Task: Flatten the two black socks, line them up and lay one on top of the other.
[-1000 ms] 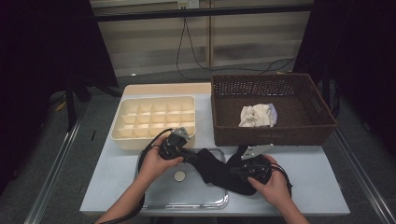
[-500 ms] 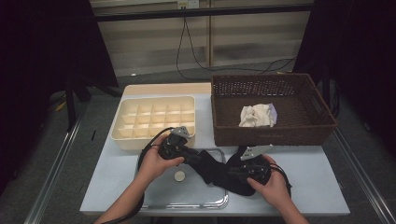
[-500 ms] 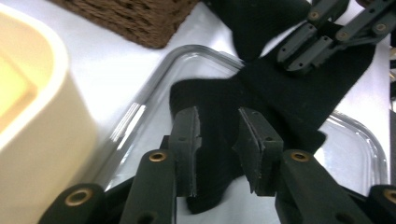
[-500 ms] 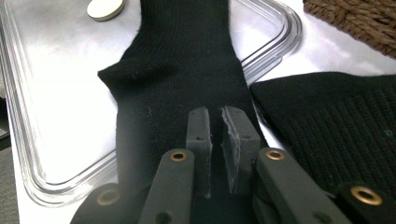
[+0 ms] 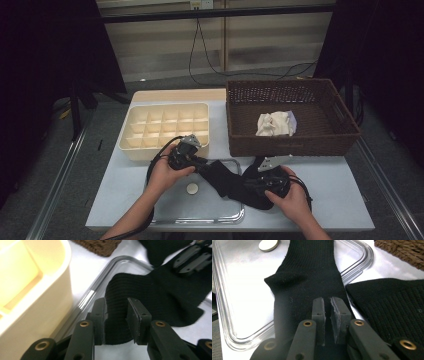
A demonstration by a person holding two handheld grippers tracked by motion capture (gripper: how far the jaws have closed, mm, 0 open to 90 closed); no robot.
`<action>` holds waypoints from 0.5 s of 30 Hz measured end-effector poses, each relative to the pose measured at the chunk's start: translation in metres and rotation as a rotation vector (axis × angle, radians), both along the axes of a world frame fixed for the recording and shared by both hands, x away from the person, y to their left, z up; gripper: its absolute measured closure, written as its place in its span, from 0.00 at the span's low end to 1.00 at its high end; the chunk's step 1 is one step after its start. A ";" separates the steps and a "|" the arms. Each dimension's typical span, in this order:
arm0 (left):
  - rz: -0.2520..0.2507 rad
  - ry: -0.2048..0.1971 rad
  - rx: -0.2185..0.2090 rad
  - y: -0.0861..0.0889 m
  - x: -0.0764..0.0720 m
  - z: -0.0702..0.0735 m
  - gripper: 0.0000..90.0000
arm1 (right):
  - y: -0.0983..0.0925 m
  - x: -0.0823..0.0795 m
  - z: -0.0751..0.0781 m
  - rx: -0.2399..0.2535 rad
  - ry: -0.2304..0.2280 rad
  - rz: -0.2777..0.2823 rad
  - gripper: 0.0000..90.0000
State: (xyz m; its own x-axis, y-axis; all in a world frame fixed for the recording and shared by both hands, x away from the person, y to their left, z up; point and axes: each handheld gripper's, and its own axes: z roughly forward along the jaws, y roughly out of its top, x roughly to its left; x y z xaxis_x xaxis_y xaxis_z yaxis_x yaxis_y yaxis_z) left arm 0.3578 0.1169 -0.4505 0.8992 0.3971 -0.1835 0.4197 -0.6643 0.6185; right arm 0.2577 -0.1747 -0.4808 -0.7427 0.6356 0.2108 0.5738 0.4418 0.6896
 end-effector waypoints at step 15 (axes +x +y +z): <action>-0.020 0.034 0.063 -0.005 -0.006 -0.007 0.92 | -0.001 -0.001 0.000 0.000 -0.009 0.002 0.91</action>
State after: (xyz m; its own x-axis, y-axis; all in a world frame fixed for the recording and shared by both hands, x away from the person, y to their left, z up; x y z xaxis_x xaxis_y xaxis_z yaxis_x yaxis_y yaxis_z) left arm 0.3514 0.1118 -0.4576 0.9008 0.3909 -0.1891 0.4258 -0.7097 0.5613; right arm 0.2571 -0.1758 -0.4813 -0.7457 0.6345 0.2036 0.5666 0.4429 0.6949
